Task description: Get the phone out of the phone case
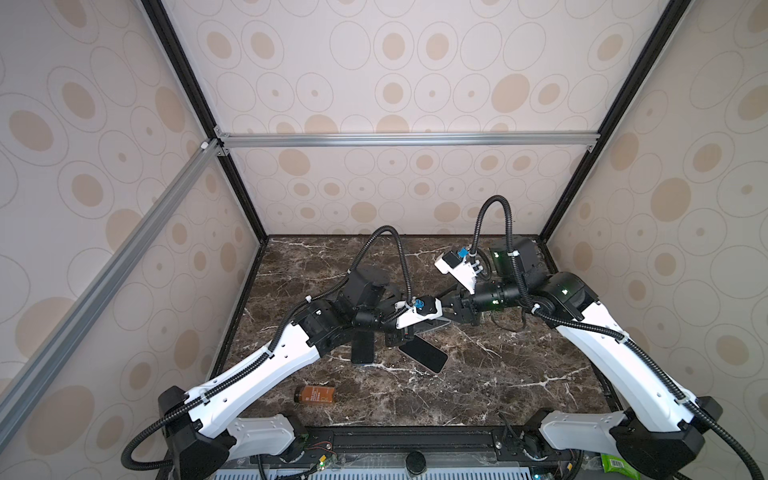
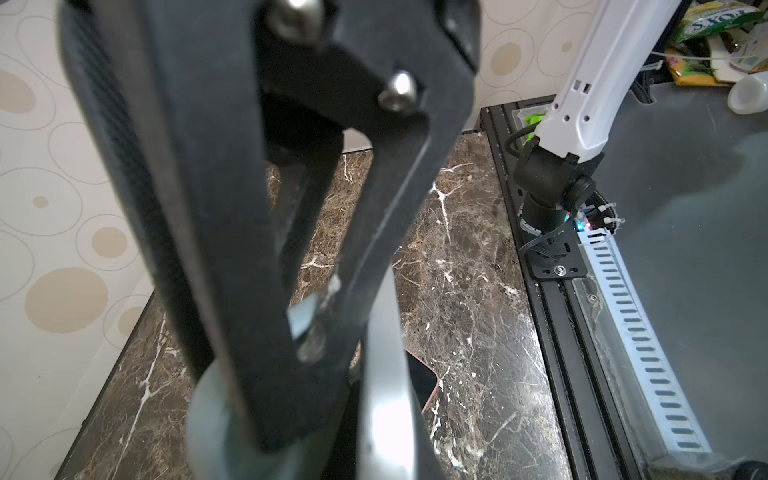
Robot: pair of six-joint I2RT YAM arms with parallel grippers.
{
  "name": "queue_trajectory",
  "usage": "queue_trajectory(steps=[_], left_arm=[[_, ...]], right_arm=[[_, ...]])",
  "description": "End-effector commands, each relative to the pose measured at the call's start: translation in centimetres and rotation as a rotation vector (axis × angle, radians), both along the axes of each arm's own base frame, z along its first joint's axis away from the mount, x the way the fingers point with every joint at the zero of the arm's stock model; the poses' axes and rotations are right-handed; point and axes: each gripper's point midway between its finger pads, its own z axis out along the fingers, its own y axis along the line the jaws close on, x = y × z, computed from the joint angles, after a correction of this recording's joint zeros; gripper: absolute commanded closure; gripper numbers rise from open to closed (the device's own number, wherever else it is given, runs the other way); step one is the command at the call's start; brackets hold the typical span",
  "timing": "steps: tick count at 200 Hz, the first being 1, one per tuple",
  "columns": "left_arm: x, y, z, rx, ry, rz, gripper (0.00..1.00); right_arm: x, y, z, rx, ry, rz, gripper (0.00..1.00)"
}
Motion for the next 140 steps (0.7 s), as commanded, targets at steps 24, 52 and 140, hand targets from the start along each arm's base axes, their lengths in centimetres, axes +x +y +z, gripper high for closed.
queue_trajectory(steps=[24,52,140], left_arm=[[-1.5,0.5,8.5,-0.275,-0.164,-0.036,1.00],[-3.2,0.8,9.2,-0.332,-0.131,-0.095,1.00],[4.8,3.3,-0.5,-0.148,0.330,0.521,1.00]], right_arm=[[1.9,-1.7,-1.4,0.057,0.143,-0.158,0.93],[4.4,-2.9,-1.9,0.168,0.197,-0.292,1.00],[6.3,-7.8,-12.0,-0.238,0.106,-0.637,1.00]])
